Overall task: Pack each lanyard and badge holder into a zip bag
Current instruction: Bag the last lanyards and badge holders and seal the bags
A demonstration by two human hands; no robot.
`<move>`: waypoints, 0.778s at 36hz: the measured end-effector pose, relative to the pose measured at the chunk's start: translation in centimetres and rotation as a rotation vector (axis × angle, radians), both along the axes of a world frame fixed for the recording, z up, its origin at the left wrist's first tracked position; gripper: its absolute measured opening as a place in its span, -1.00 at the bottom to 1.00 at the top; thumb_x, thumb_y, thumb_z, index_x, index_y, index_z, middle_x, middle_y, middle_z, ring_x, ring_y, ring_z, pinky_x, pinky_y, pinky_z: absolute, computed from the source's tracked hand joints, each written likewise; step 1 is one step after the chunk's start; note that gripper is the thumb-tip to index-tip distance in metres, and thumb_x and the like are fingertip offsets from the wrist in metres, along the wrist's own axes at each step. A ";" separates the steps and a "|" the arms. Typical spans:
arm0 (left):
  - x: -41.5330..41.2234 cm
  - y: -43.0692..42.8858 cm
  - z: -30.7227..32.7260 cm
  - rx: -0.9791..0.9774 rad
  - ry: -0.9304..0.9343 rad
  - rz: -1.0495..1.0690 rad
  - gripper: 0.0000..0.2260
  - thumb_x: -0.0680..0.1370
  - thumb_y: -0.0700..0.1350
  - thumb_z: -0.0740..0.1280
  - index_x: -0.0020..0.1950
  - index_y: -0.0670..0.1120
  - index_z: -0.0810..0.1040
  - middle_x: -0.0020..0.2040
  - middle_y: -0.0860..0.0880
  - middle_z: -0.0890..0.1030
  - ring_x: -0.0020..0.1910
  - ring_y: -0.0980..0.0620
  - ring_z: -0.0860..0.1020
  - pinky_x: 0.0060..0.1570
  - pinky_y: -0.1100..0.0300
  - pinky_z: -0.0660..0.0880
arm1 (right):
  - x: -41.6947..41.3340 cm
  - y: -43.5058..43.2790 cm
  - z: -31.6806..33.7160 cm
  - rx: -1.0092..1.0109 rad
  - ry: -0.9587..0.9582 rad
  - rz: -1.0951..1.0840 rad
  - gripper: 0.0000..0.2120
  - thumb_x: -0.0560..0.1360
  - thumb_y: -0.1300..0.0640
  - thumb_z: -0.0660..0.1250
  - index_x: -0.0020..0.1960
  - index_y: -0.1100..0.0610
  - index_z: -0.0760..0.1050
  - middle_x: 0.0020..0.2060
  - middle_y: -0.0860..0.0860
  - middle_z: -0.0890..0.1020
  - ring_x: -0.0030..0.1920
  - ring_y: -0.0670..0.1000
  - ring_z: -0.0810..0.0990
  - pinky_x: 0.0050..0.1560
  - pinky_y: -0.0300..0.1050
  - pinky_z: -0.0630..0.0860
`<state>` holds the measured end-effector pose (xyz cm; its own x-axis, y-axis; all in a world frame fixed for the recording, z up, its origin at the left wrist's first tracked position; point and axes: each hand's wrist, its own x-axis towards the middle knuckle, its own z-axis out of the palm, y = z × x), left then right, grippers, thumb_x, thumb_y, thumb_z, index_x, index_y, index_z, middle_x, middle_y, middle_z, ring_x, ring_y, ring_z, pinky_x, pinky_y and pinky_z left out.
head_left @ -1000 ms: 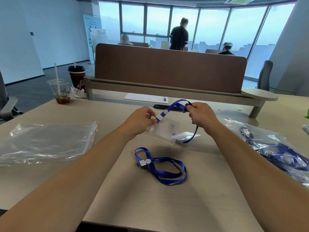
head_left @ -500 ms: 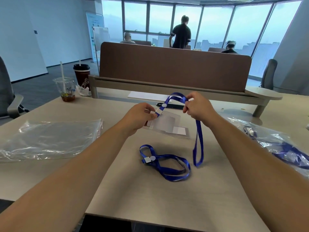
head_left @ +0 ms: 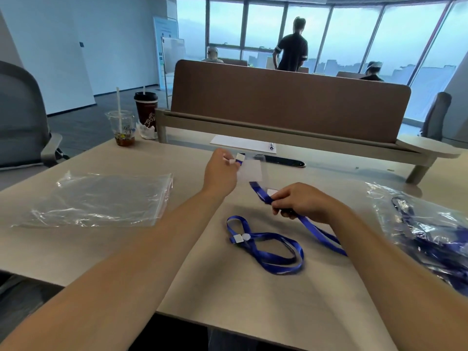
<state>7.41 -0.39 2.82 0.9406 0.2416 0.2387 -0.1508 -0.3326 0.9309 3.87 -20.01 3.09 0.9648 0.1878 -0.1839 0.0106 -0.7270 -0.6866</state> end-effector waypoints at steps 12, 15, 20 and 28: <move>-0.2 -0.3 -1.6 0.208 -0.020 -0.044 -0.96 0.66 -0.24 0.17 0.10 -0.12 0.35 -0.10 -0.05 0.45 -0.28 0.10 0.41 -0.54 0.39 0.36 | -0.6 0.9 0.7 0.231 0.005 0.065 -0.77 0.57 0.31 0.33 0.14 0.07 0.61 -0.09 0.10 0.71 -0.18 -0.01 0.68 -0.12 -0.21 0.62; -0.1 -0.4 -1.9 0.266 -0.014 -0.078 -0.96 0.65 -0.23 0.17 0.05 -0.11 0.36 -0.11 -0.06 0.46 -0.24 0.05 0.42 -0.41 0.27 0.39 | -0.6 0.8 0.8 0.265 -0.042 0.053 -0.76 0.56 0.32 0.33 0.16 0.11 0.63 -0.08 0.13 0.71 -0.21 0.00 0.67 -0.11 -0.19 0.62; -0.5 -0.7 -1.7 0.374 0.050 -0.230 -0.93 0.62 -0.21 0.23 0.10 -0.11 0.42 -0.08 -0.06 0.52 -0.17 -0.03 0.47 -0.27 0.19 0.44 | -0.3 0.4 1.0 0.389 -0.149 -0.038 -0.80 0.55 0.36 0.33 0.12 0.17 0.62 -0.14 0.13 0.70 -0.28 -0.01 0.60 -0.19 -0.18 0.58; -1.3 -0.6 -0.8 0.348 0.195 -0.483 -0.88 0.60 -0.16 0.34 0.09 0.04 0.49 0.13 -0.01 0.60 -0.01 -0.02 0.58 -0.21 0.18 0.56 | 0.5 -0.5 1.1 0.471 -0.247 -0.220 -0.88 0.52 0.36 0.37 0.00 0.20 0.63 -0.17 0.10 0.70 -0.25 0.00 0.58 -0.15 -0.13 0.59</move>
<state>6.13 -0.98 2.00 0.9584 -0.2824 0.0403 -0.1984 -0.5583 0.8055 4.37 -20.51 4.23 0.9942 -0.0155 0.1066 0.0947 -0.3461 -0.9334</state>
